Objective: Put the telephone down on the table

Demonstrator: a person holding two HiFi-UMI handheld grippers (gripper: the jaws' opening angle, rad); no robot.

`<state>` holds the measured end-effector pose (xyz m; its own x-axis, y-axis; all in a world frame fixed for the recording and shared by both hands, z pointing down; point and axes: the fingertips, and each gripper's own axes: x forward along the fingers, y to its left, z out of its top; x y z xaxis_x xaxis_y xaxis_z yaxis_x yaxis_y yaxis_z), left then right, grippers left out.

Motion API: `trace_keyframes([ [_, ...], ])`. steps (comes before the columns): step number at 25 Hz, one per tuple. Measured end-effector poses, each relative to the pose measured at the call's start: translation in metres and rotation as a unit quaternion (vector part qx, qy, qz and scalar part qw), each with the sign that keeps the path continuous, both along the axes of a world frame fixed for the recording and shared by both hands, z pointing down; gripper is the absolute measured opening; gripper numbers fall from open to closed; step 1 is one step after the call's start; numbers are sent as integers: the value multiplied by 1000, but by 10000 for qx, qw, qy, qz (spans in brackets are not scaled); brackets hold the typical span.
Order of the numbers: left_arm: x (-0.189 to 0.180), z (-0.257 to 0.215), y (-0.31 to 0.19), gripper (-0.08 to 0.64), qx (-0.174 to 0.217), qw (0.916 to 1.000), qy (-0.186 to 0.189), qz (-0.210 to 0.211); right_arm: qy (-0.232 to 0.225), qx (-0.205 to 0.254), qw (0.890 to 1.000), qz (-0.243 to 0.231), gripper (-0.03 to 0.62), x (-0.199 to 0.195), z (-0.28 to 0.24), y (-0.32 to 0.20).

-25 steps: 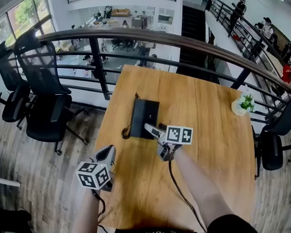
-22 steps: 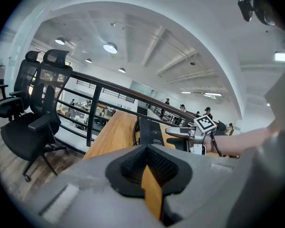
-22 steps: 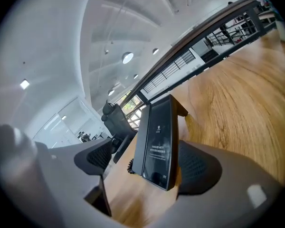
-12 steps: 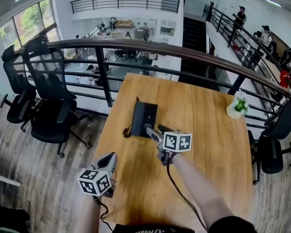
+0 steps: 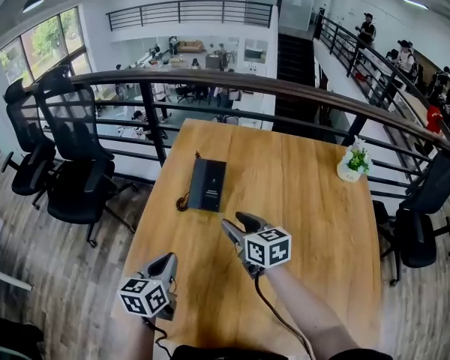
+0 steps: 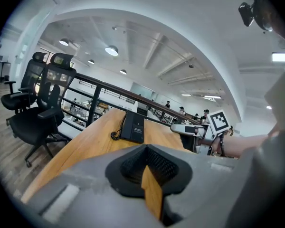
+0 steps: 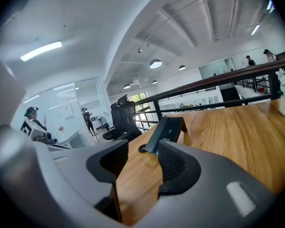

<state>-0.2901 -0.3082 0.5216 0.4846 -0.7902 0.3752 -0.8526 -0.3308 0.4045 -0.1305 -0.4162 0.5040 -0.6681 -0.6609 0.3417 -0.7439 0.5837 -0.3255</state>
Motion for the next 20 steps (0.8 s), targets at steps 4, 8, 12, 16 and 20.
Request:
trace_keyframes([
  [4, 25, 6, 29, 2, -188, 9998, 10, -29, 35, 81, 9996, -265, 190, 16, -4, 38],
  [8, 44, 5, 56, 2, -248, 9996, 13, -128, 42, 153, 9991, -384, 165, 35, -4, 75],
  [12, 63, -1, 79, 2, -218, 9995, -11, -245, -169, 134, 9989, -423, 148, 52, -7, 102],
  [16, 87, -4, 104, 2, -205, 9992, -22, -357, -356, 194, 9973, -608, 116, 65, -14, 132],
  [20, 107, -4, 133, 2, -184, 9981, -14, -593, -429, 211, 9945, -931, 74, 78, -18, 161],
])
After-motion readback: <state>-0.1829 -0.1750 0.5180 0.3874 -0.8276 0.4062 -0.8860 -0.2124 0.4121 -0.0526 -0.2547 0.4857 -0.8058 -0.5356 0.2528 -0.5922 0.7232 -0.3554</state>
